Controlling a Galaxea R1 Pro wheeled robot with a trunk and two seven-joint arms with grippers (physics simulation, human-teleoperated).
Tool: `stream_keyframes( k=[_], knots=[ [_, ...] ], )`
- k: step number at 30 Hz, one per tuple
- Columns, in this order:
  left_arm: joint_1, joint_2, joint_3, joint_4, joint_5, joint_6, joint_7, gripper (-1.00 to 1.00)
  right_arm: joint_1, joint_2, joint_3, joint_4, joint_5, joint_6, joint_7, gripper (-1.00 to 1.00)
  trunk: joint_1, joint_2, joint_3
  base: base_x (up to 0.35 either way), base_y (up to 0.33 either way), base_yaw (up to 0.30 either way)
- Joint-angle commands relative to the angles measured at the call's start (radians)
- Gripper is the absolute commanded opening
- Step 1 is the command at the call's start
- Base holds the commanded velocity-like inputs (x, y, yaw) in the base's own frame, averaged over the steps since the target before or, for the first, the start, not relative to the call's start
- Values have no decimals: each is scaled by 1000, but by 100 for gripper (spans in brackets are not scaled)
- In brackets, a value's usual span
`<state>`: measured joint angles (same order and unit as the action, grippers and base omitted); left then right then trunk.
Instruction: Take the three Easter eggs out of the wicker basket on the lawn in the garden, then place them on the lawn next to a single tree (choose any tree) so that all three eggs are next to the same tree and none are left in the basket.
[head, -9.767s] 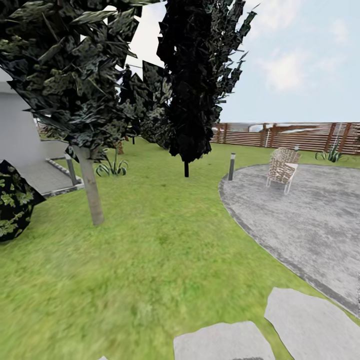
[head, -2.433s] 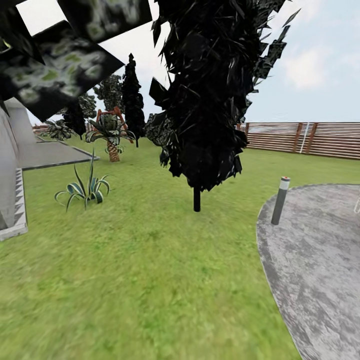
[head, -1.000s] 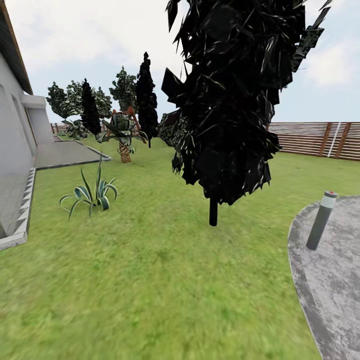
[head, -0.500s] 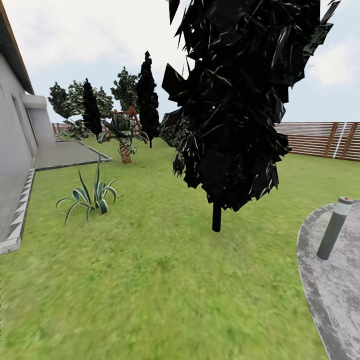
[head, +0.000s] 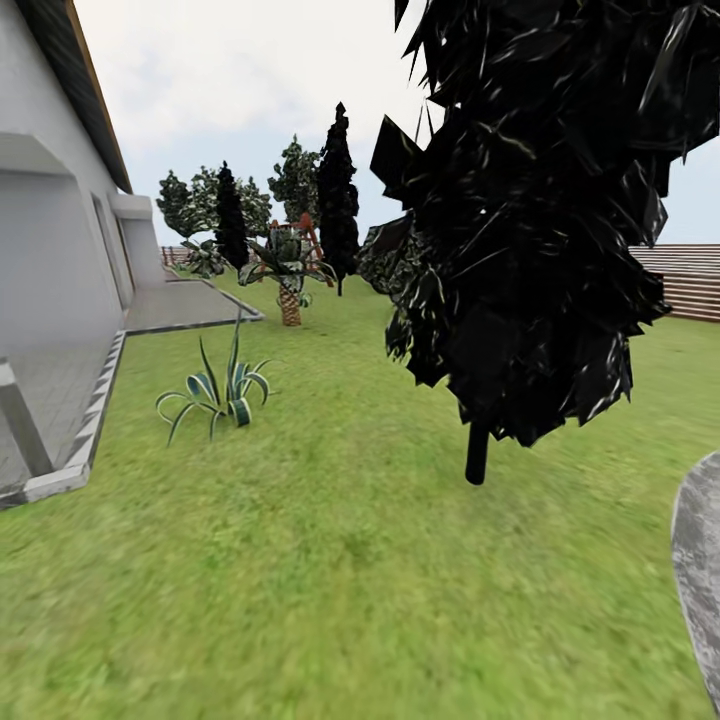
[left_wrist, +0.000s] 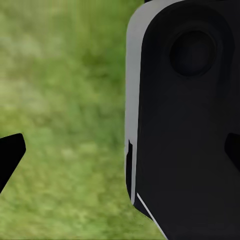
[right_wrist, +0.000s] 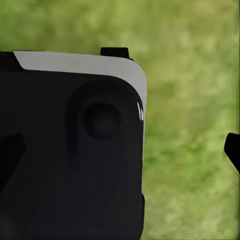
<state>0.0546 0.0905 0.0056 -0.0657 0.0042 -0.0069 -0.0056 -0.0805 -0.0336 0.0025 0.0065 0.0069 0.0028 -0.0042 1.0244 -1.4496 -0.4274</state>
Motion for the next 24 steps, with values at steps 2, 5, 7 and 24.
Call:
stream_keyframes(
  k=[2,5,7,24],
  knots=[
    [1,0,1,-2,0,-1,-1,100,-1,0,0,0,1,0,0,100,1,0,-1,335,0,219],
    [1,0,1,-2,0,-1,-1,100,-1,0,1,1,1,0,0,100,1,0,-1,335,0,92],
    [1,0,1,-2,0,-1,-1,100,-1,0,1,1,1,0,0,100,1,0,-1,335,0,27],
    [1,1,1,-2,0,-1,-1,100,-1,0,1,1,1,1,0,100,1,0,-1,335,0,7]
  ],
)
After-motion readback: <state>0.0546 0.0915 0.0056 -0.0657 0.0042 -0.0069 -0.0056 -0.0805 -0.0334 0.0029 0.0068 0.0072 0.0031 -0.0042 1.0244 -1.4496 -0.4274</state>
